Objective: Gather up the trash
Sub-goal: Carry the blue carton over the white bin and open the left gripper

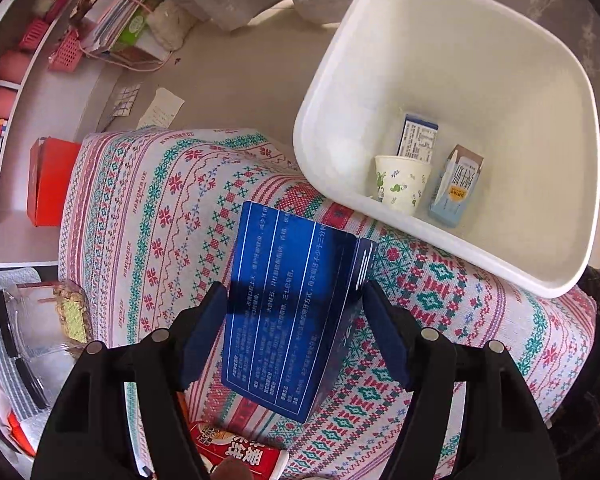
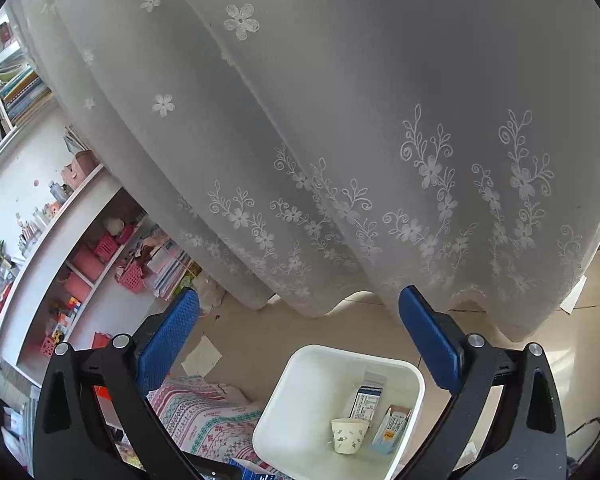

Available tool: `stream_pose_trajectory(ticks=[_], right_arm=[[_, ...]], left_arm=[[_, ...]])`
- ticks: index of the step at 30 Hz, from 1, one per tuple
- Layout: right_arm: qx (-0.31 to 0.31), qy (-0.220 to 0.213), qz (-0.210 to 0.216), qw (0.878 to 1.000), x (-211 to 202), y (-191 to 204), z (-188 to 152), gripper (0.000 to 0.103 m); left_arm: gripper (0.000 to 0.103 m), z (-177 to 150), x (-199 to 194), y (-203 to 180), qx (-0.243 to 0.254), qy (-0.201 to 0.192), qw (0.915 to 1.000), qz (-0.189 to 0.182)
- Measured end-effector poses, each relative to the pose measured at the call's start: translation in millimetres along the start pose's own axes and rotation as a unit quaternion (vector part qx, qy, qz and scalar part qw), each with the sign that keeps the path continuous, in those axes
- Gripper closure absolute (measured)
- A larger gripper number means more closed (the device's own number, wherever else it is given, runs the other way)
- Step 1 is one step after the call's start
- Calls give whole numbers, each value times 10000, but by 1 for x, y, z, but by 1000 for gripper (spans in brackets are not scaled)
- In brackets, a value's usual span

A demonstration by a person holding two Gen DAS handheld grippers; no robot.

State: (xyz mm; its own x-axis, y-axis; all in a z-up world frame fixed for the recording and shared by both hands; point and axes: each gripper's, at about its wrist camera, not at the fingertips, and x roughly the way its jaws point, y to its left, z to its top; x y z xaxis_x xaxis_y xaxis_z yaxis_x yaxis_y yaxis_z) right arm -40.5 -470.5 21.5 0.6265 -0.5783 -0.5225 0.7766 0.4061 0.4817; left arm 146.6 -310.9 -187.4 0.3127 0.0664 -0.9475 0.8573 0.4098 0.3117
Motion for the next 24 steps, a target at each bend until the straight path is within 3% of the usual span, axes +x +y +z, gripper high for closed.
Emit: stream_pose_trajectory(ticks=[4, 9, 11, 16, 19, 22, 24], right_arm=[[11, 104, 76, 9999, 2, 1, -1, 7], [-132, 115, 174, 9997, -2, 10, -4, 7], [-214, -22, 214, 9995, -9, 14, -5, 7], [-403, -599, 254, 9971, -34, 21, -2, 7], [-512, -975, 189, 9937, -48, 22, 1, 7], [-476, -1199, 178, 9915, -57, 15, 7, 7], [-366, -1331, 173, 9903, -62, 8, 12, 7]], left_arm=[[44, -14, -11, 25, -807, -303, 9961, -170], [46, -44, -45, 58, -1986, -1079, 9732, -429], [46, -52, -72, 61, -2315, -1587, 9581, -576], [45, -66, -143, 60, -3179, -2962, 8946, -1041], [45, -62, -169, 47, -3445, -3435, 8624, -1400], [43, -45, -183, 27, -3521, -3639, 8460, -1671], [40, -29, -185, 12, -3438, -3625, 8457, -1876]])
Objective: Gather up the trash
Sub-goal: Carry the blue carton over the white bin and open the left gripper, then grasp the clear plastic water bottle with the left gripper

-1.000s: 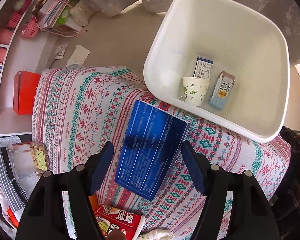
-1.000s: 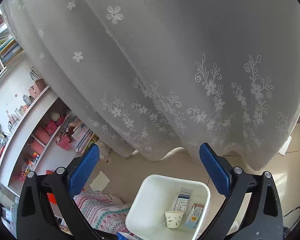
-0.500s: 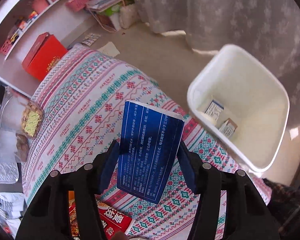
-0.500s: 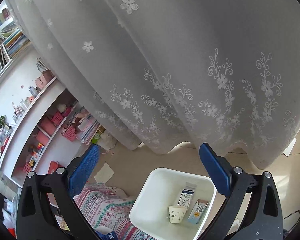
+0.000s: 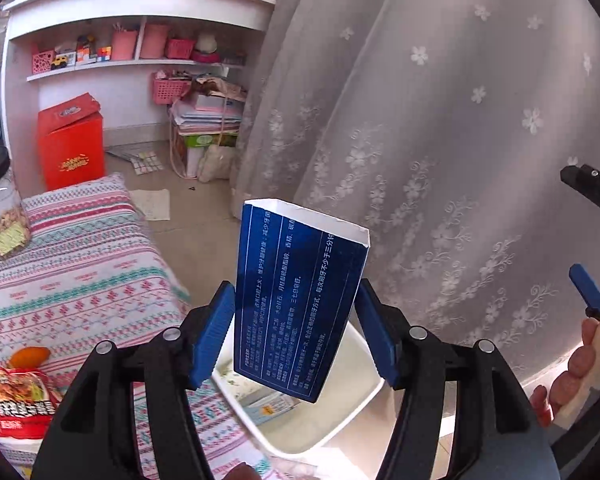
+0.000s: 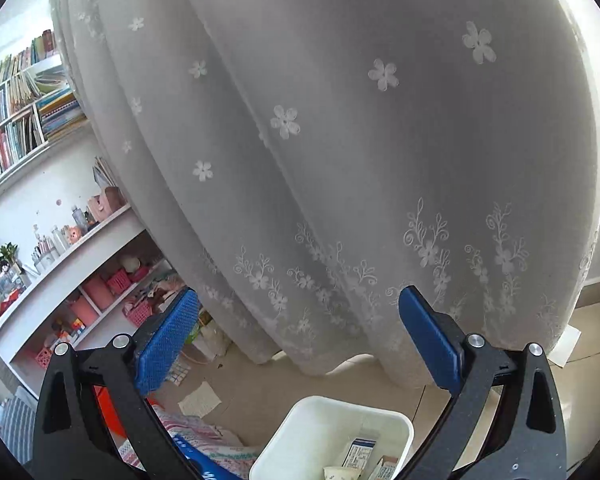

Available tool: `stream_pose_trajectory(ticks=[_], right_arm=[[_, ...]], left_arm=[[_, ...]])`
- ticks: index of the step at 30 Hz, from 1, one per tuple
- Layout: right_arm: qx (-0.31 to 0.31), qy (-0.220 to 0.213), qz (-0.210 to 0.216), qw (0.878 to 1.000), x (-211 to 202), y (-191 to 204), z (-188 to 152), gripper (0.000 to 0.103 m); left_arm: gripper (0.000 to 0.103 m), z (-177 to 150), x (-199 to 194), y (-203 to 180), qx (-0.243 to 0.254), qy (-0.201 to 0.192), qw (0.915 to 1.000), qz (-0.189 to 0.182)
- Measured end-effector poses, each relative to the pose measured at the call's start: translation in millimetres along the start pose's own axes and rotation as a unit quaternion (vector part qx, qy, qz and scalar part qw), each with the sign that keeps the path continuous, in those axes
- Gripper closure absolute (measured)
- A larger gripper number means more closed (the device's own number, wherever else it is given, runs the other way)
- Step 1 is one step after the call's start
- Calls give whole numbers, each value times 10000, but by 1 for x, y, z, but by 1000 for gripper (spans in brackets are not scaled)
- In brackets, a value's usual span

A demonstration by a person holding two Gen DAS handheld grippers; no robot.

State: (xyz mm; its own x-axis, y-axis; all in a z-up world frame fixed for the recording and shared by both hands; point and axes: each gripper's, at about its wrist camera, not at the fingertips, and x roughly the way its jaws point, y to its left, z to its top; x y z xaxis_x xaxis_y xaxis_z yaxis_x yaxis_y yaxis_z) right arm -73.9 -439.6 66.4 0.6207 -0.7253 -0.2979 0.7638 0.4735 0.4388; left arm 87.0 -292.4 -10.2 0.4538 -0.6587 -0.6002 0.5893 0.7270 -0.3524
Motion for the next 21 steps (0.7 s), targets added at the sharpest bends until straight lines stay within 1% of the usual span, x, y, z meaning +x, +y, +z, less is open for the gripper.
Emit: stream_pose_trajectory(ticks=[2, 3, 4, 5, 6, 7, 9, 10, 11, 12, 14, 16, 18, 21], right_arm=[[103, -120, -43, 9999, -3, -7, 5, 7], [139, -164, -71, 9997, -4, -10, 7, 7], [162, -199, -92, 9996, -5, -12, 9, 7], [168, -237, -94, 9995, -7, -13, 10, 7], [147, -278, -88, 9995, -9, -13, 10, 7], [104, -314, -69, 9994, -11, -11, 10, 7], [11, -308, 22, 9995, -14, -5, 6, 7], [-54, -231, 102, 9997, -14, 0, 2, 7], [-143, -120, 194, 9996, -13, 7, -3, 7], [-271, 25, 290, 9992, -11, 16, -10, 7], [-633, 370, 479, 9962, -9, 38, -28, 7], [-1111, 771, 762, 9879, -8, 65, -52, 7], [-1590, 1159, 1074, 9745, -12, 93, -79, 7], [-2124, 1653, 1538, 9507, -25, 129, -118, 7]], left_arm=[[36, -4, 16, -16, -32, 238, 9996, -135], [35, -7, 21, -22, -12, 358, 9993, -129], [28, -9, 23, -26, 1, 435, 9990, -112], [25, -12, 19, -26, -5, 439, 9990, -99], [25, -14, 14, -25, 11, 419, 9991, -68], [25, -15, 7, -20, 33, 366, 9993, 54], [25, -17, -15, -5, -36, 119, 9985, 540], [25, -16, -29, 5, -104, -45, 9965, 827], [25, -15, -44, 15, -162, -227, 9933, 1123], [24, -15, -61, 25, -205, -431, 9880, 1467], [15, -16, -95, 42, -238, -832, 9747, 2060], [11, -17, -127, 58, -260, -1141, 9609, 2511], [10, -19, -151, 76, -309, -1203, 9508, 2837], [10, -24, -174, 111, -528, -1047, 9397, 3212]])
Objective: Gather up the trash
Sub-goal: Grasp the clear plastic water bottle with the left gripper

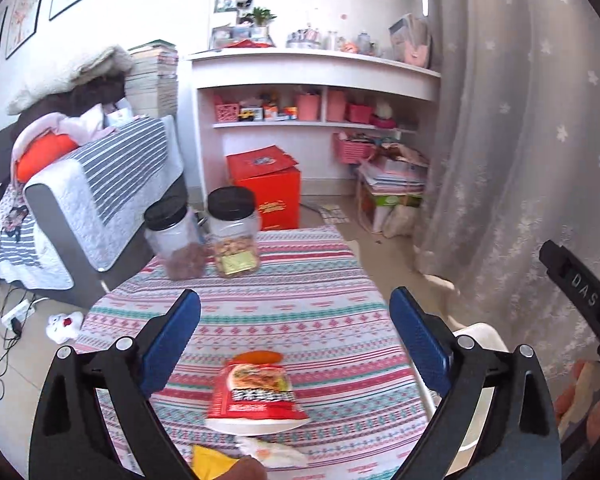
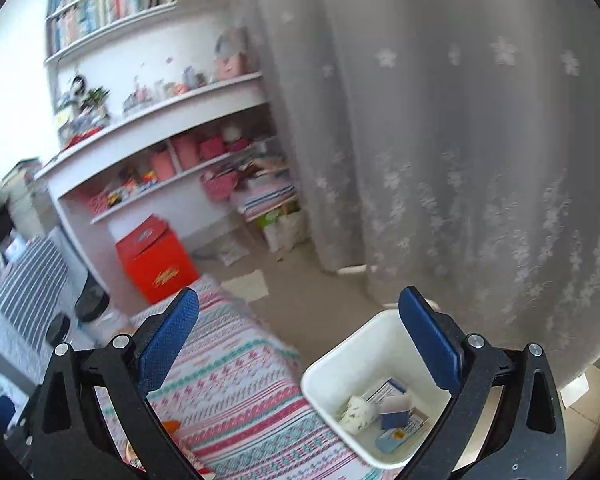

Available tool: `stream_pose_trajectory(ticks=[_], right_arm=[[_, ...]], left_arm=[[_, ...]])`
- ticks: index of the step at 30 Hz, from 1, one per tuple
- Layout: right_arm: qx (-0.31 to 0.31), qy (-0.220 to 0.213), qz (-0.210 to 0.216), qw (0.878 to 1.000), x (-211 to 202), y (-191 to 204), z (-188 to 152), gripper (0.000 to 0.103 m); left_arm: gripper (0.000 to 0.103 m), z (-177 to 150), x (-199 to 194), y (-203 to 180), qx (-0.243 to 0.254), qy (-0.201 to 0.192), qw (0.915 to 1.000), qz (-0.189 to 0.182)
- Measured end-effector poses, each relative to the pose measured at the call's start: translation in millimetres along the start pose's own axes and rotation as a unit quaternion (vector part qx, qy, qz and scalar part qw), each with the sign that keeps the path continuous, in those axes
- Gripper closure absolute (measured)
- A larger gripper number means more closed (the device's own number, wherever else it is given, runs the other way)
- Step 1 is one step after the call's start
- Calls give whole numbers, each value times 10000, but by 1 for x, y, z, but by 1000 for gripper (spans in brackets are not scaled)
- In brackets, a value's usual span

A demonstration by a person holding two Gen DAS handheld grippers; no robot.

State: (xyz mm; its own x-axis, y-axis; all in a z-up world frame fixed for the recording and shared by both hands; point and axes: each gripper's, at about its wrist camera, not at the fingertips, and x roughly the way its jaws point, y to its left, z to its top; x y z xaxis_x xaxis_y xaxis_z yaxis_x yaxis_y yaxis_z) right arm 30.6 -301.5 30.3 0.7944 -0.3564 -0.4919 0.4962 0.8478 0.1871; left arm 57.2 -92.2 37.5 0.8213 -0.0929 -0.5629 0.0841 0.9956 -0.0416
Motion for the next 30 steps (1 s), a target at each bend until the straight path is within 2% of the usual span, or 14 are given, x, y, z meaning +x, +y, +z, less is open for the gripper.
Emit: stream_pose_trajectory(ticks=[6, 8, 12, 13, 14, 16, 17, 20, 26, 30], right_arm=[[-1031, 784, 729, 9889, 15, 86, -44, 7], [-1340, 1075, 908, 9809, 20, 108, -58, 7], [-1658, 1803, 1144, 9628, 41, 136, -81, 7], [-1705, 1978, 1180, 9581, 46, 141, -87, 7], [-1747, 2139, 1196, 9536, 51, 145, -92, 7], [-1859, 2392, 1212, 9453, 61, 153, -101, 7], [-1926, 2476, 1202, 9419, 65, 157, -104, 7], [-2069, 2646, 1171, 9346, 75, 168, -112, 7], [-2268, 2898, 1095, 9234, 93, 188, -125, 7], [-2444, 3026, 997, 9158, 102, 196, -135, 7]], left_arm=[[10, -10, 23, 78, -256, 704, 9953, 618], [10, -17, 40, 100, -298, 1069, 9915, 677], [10, -40, 78, 153, -589, 1873, 9784, 640], [10, -48, 88, 168, -752, 2089, 9728, 654], [11, -57, 100, 180, -914, 2419, 9637, 669], [11, -73, 125, 203, -1239, 3142, 9399, 507], [11, -79, 132, 215, -1417, 3296, 9325, 414], [11, -91, 142, 238, -1725, 3559, 9175, 408], [11, -118, 166, 258, -2498, 4094, 8774, -93], [11, -130, 175, 253, -2663, 4303, 8623, -188]])
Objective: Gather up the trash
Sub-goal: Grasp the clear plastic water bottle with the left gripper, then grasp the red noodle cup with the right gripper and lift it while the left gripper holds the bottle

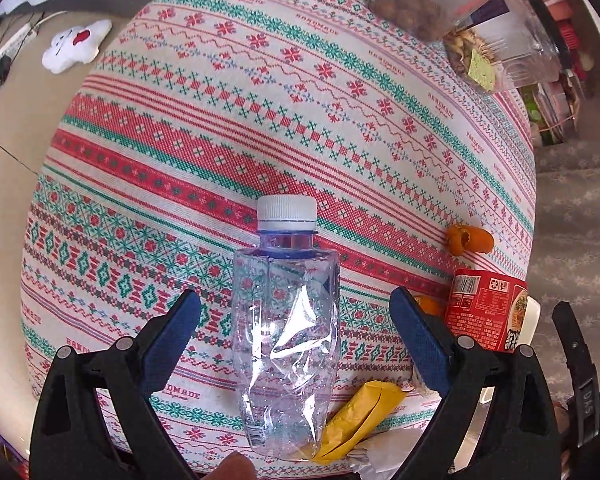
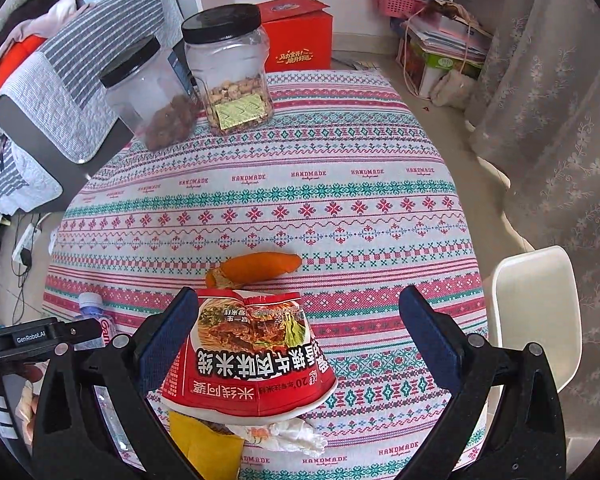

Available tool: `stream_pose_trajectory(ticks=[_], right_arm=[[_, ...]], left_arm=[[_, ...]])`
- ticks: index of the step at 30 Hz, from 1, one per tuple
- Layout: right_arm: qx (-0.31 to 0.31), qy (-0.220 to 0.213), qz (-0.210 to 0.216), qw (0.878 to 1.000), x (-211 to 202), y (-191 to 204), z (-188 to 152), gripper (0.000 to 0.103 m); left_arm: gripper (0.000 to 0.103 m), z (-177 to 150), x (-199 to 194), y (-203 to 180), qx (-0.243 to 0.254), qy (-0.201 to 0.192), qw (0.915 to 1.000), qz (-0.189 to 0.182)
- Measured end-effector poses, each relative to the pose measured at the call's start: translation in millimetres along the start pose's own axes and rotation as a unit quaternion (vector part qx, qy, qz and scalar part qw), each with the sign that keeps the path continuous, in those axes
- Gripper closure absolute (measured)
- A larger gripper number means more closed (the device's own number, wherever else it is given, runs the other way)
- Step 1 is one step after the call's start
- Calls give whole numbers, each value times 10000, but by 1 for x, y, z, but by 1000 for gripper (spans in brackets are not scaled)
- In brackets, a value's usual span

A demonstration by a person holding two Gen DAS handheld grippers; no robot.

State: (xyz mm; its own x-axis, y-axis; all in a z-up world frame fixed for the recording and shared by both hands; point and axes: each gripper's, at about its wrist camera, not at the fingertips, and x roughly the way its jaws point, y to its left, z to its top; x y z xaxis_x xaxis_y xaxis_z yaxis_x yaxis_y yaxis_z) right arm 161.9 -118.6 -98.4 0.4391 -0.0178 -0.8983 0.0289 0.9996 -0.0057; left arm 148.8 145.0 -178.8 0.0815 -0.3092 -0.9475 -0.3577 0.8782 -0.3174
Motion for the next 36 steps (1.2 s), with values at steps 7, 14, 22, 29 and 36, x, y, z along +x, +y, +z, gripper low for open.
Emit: stream_pose_trajectory(ticks=[7, 14, 22, 29, 36], right_arm=[[-35, 223, -62, 9997, 19, -1, 4, 7], [353, 672, 387, 9964, 39, -16, 6, 7], [685, 993, 1300, 9841, 44, -23, 5, 7], [381, 1233, 1266, 9835, 57, -4, -2, 7], [762, 1634, 1775, 9675, 82, -7, -8, 6]], left_arm=[[43, -6, 11, -10, 97, 123, 9998, -81], [44, -9, -22, -18, 313, -399, 9977, -439], [44, -20, -76, -25, 716, -1094, 9877, -859], [43, -19, -85, -27, 749, -1190, 9857, -926], [43, -19, -83, -22, 755, -1164, 9863, -893]])
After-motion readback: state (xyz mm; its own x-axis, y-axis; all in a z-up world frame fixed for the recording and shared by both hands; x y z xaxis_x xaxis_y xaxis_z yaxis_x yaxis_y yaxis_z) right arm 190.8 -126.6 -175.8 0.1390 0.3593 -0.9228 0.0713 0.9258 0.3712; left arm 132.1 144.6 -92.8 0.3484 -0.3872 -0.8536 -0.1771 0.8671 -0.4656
